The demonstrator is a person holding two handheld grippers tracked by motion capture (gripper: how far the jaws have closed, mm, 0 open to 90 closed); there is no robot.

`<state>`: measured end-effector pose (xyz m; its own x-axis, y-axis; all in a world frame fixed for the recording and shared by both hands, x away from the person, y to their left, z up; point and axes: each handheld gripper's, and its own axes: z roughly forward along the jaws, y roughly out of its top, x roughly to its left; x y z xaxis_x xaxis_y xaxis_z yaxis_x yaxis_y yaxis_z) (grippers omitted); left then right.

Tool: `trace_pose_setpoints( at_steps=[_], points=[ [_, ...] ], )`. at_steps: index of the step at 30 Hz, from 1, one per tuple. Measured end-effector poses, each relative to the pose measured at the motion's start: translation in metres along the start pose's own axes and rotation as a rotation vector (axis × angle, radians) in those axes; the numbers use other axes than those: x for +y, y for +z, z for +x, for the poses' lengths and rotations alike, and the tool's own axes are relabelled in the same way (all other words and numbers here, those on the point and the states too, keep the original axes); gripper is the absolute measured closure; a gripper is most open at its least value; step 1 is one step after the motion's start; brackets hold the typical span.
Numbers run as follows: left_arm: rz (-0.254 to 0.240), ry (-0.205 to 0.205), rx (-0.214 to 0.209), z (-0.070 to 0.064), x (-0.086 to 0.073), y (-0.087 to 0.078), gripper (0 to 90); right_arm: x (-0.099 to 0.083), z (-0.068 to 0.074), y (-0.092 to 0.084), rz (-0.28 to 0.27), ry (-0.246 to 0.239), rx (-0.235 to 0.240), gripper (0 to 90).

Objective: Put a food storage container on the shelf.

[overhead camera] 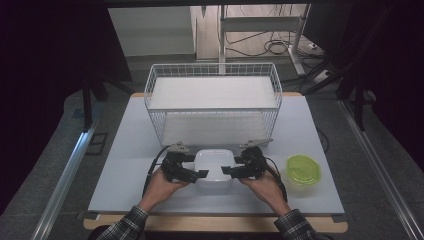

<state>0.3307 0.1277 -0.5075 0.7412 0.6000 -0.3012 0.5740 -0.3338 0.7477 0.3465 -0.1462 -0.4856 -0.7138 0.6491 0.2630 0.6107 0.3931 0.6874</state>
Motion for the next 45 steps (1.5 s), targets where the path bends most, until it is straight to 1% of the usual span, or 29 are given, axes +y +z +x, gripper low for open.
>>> trace_pose_setpoints(
  at_steps=[2,3,4,5,6,8,9,11,13,15,16,17,18,21,24,26,27,29,32,34,36,37,38,41,43,44,45],
  points=[
    [0.006,-0.008,-0.007,0.001,0.000,0.000,14.9,-0.002,-0.003,-0.001,-0.001,0.030,0.019,33.6],
    [0.016,-0.023,-0.033,0.002,0.000,0.000,14.9,-0.002,-0.003,-0.001,-0.001,0.030,0.019,33.6],
    [0.020,-0.039,-0.045,0.003,-0.001,0.000,16.9,-0.003,-0.005,-0.001,0.006,0.057,0.054,34.9],
    [0.016,-0.042,-0.046,0.003,-0.001,0.000,16.8,-0.004,-0.007,0.000,0.012,0.083,0.072,34.7],
    [0.015,-0.042,-0.041,0.002,-0.002,0.000,16.9,-0.005,-0.008,0.000,0.007,0.086,0.079,34.8],
    [0.025,-0.036,-0.028,-0.001,0.000,-0.002,17.9,-0.005,-0.005,-0.001,0.003,0.071,0.062,35.5],
    [0.025,-0.035,-0.014,-0.003,0.000,-0.003,19.1,-0.005,-0.003,-0.002,0.003,0.060,0.050,37.0],
    [0.028,-0.025,-0.002,-0.007,-0.001,-0.008,24.4,-0.005,0.001,-0.005,0.002,0.048,0.023,40.3],
    [0.020,-0.016,0.010,-0.010,-0.004,-0.015,34.1,-0.007,0.004,-0.010,-0.008,0.062,0.014,47.5],
    [0.016,-0.017,0.023,-0.015,-0.007,-0.020,42.4,-0.010,0.005,-0.016,-0.017,0.083,0.019,55.3],
    [0.014,-0.019,0.039,-0.019,-0.008,-0.022,45.6,-0.012,0.005,-0.018,-0.020,0.098,0.022,58.0],
    [0.014,-0.019,0.048,-0.021,-0.008,-0.024,51.8,-0.015,0.007,-0.023,-0.032,0.119,0.030,63.2],
    [0.014,-0.024,0.056,-0.023,-0.009,-0.026,51.8,-0.015,0.007,-0.023,-0.032,0.119,0.030,63.2],
    [0.000,-0.063,0.064,-0.027,-0.012,-0.030,59.1,-0.019,0.009,-0.027,-0.044,0.143,0.037,67.3],
    [-0.017,-0.094,0.067,-0.029,-0.014,-0.031,62.1,-0.019,0.012,-0.028,-0.040,0.150,0.026,68.7],
    [-0.030,-0.112,0.071,-0.029,-0.015,-0.032,64.9,-0.020,0.014,-0.029,-0.048,0.156,0.014,70.1],
    [-0.040,-0.122,0.072,-0.029,-0.016,-0.032,64.9,-0.020,0.014,-0.029,-0.048,0.156,0.014,70.1],
    [-0.062,-0.145,0.070,-0.028,-0.016,-0.034,68.8,-0.020,0.014,-0.030,-0.060,0.161,0.006,72.7],
    [-0.091,-0.158,0.087,-0.028,-0.017,-0.035,75.2,-0.021,0.014,-0.032,-0.084,0.164,0.000,78.0],
    [-0.101,-0.163,0.093,-0.027,-0.017,-0.034,76.4,-0.022,0.015,-0.032,-0.091,0.153,-0.013,78.1],
    [-0.106,-0.162,0.101,-0.027,-0.016,-0.033,77.1,-0.023,0.016,-0.031,-0.098,0.139,-0.029,78.2],
    [-0.106,-0.159,0.104,-0.027,-0.016,-0.033,77.8,-0.023,0.018,-0.030,-0.104,0.124,-0.042,78.2],
    [-0.105,-0.154,0.109,-0.027,-0.016,-0.033,77.8,-0.023,0.018,-0.030,-0.104,0.124,-0.042,78.2],
    [-0.110,-0.134,0.128,-0.029,-0.015,-0.034,78.0,-0.023,0.020,-0.029,-0.109,0.102,-0.061,78.2],
    [-0.121,-0.128,0.126,-0.029,-0.014,-0.037,78.0,-0.022,0.021,-0.031,-0.122,0.095,-0.058,78.1],
    [-0.131,-0.116,0.132,-0.030,-0.011,-0.040,78.1,-0.021,0.022,-0.033,-0.137,0.085,-0.056,78.1],
    [-0.131,-0.116,0.132,-0.030,-0.011,-0.040,78.1,-0.021,0.022,-0.033,-0.137,0.085,-0.056,78.1]
  ],
)
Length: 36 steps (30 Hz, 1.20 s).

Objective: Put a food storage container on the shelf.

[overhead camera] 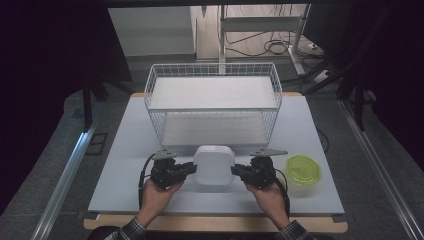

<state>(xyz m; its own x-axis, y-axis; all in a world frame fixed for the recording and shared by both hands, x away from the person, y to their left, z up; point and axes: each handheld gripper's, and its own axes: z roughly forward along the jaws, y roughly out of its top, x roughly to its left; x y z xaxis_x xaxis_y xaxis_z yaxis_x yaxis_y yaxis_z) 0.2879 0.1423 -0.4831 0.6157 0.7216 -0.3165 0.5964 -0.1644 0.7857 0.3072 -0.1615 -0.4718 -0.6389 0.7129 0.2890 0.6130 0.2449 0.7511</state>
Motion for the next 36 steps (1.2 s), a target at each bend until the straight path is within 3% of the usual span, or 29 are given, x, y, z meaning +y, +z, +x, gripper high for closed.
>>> trace_pose_setpoints(
  at_steps=[13,27,36],
  points=[
    [-0.054,0.036,0.010,-0.004,0.020,-0.017,77.9,0.024,0.012,-0.019,-0.104,-0.097,0.010,78.8],
    [-0.118,0.092,0.026,-0.015,0.057,-0.035,77.9,0.055,0.017,-0.042,-0.174,-0.129,0.008,78.9],
    [-0.152,0.109,0.033,-0.017,0.080,-0.047,78.0,0.079,0.017,-0.050,-0.192,-0.121,0.021,78.8]
  ],
)
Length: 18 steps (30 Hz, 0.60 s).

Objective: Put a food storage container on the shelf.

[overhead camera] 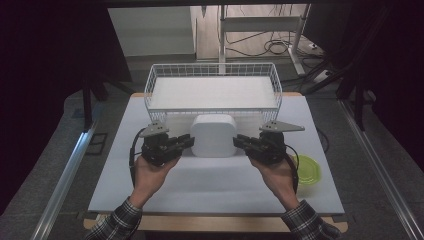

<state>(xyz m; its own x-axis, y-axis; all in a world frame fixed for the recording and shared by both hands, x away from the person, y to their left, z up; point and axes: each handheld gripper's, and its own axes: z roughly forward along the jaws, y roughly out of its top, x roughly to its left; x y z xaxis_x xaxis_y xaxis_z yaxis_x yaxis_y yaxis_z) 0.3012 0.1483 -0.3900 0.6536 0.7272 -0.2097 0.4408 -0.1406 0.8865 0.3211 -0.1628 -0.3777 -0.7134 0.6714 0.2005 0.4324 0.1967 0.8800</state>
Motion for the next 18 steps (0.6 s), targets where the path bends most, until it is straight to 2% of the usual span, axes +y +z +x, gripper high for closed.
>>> trace_pose_setpoints(
  at_steps=[9,18],
  points=[
    [-0.025,0.018,0.016,0.001,0.026,-0.009,78.0,0.029,0.002,-0.003,-0.026,-0.033,-0.008,78.6],
    [-0.042,0.012,0.022,0.008,0.048,-0.013,78.1,0.052,-0.001,0.000,-0.040,-0.026,-0.004,78.4]
  ],
)
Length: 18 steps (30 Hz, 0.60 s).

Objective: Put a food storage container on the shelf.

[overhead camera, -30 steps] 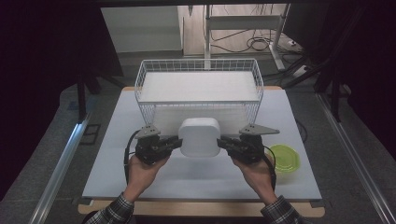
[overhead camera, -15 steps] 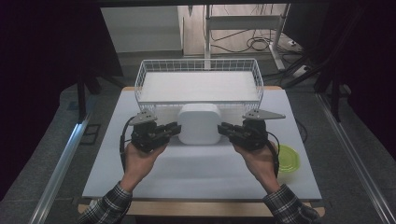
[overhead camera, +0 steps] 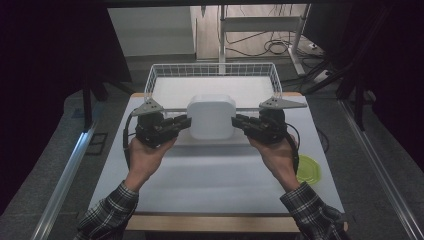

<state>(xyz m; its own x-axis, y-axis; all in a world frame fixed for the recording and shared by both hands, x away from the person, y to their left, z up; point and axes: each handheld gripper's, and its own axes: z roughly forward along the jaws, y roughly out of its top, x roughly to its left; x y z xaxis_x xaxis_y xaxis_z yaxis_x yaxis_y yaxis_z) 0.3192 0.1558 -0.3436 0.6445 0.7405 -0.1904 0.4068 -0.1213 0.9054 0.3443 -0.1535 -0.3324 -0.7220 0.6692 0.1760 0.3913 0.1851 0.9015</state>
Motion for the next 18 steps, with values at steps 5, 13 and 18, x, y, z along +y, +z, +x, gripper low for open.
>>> trace_pose_setpoints(
  at_steps=[5,13,18],
  points=[
    [-0.012,0.010,0.012,0.002,0.013,-0.003,78.2,0.013,-0.002,0.003,-0.012,-0.003,-0.004,78.1],
    [-0.020,0.024,0.024,0.006,0.035,-0.001,78.3,0.033,-0.009,0.007,-0.025,0.013,-0.013,77.4],
    [-0.015,0.022,0.035,0.012,0.044,0.006,78.0,0.040,-0.016,0.012,-0.029,0.028,-0.022,77.2]
  ],
)
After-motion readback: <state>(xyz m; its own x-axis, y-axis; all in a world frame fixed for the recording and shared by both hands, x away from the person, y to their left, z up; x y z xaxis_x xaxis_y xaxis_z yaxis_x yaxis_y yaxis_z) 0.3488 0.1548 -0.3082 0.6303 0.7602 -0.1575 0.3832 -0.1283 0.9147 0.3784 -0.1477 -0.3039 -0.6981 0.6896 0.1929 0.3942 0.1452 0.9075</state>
